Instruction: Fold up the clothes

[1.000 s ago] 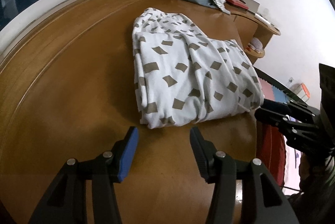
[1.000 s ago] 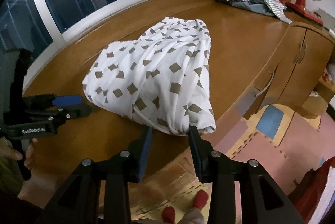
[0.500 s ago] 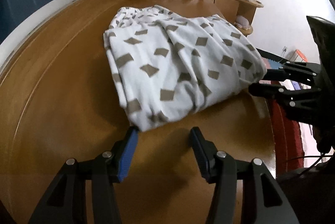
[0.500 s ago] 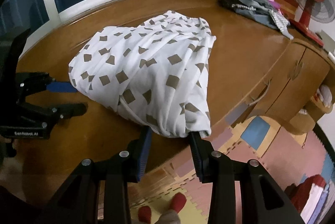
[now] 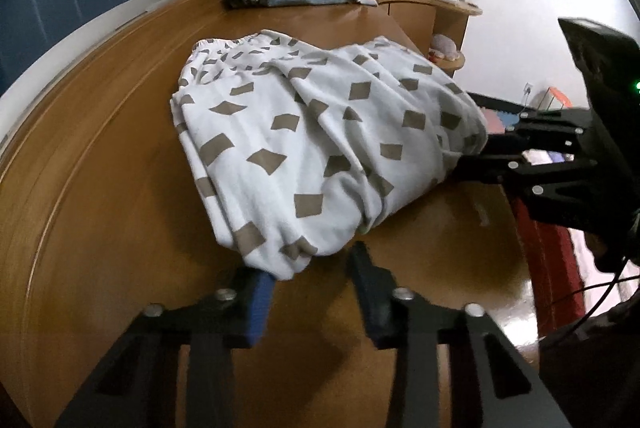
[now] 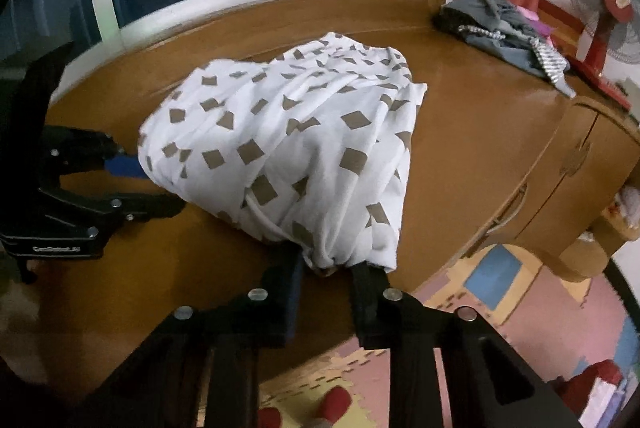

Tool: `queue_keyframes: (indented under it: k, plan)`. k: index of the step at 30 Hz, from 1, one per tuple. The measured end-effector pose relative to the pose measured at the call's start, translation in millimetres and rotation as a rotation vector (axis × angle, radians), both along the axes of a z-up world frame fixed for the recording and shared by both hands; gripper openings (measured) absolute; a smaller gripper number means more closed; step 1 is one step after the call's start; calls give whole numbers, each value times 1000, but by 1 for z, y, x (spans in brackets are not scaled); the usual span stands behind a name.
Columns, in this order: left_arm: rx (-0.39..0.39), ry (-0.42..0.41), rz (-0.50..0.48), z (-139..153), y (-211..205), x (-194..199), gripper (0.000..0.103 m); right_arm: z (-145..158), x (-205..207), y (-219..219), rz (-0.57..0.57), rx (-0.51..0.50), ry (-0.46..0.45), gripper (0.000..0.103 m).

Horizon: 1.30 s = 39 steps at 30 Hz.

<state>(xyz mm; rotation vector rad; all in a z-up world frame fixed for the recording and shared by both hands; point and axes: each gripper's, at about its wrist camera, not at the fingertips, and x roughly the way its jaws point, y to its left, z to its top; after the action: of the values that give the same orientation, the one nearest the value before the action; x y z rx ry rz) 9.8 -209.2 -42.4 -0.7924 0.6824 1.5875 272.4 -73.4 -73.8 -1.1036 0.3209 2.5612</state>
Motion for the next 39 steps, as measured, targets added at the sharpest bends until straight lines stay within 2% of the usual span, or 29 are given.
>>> queue_keyframes:
  k: [2, 8, 16, 19, 23, 25, 28, 29, 31, 34, 35, 36, 38, 39]
  plan:
    - [24, -26, 8, 8, -3, 0, 25, 7, 4, 0, 6, -22, 26, 17]
    - [101, -61, 6, 43, -21, 5, 25, 48, 21, -15, 52, -57, 108, 15]
    - [217, -84, 9, 106, -69, 36, 25, 98, 64, -47, 70, -111, 230, 11]
    - [245, -86, 29, 121, -70, 31, 25, 105, 51, -36, 72, -122, 254, 10]
    - [228, -47, 82, 123, -43, 9, 25, 112, 21, -14, 74, -130, 276, 9]
    - [218, -28, 111, 123, -28, -3, 25, 115, 7, -3, 76, -134, 287, 5]
    - [184, -1, 205, 115, 2, -30, 25, 114, -31, 17, 73, -120, 282, 5]
    - [168, -2, 239, 109, 13, -41, 25, 111, -43, 25, 72, -108, 274, 6]
    - [126, -13, 309, 94, 32, -61, 25, 93, -79, 40, 69, -74, 201, 9]
    - [78, -86, 391, 71, 44, -83, 25, 74, -94, 56, 52, -92, 141, 9]
    - [88, -113, 394, 70, 40, -82, 25, 67, -99, 61, 47, -99, 121, 11]
    - [97, -140, 397, 69, 37, -82, 25, 67, -91, 66, 41, -129, 140, 15]
    - [123, -201, 402, 71, 27, -77, 28, 69, -68, 71, 25, -211, 175, 47]
    - [135, -230, 402, 71, 23, -74, 40, 67, -57, 71, 19, -250, 192, 52]
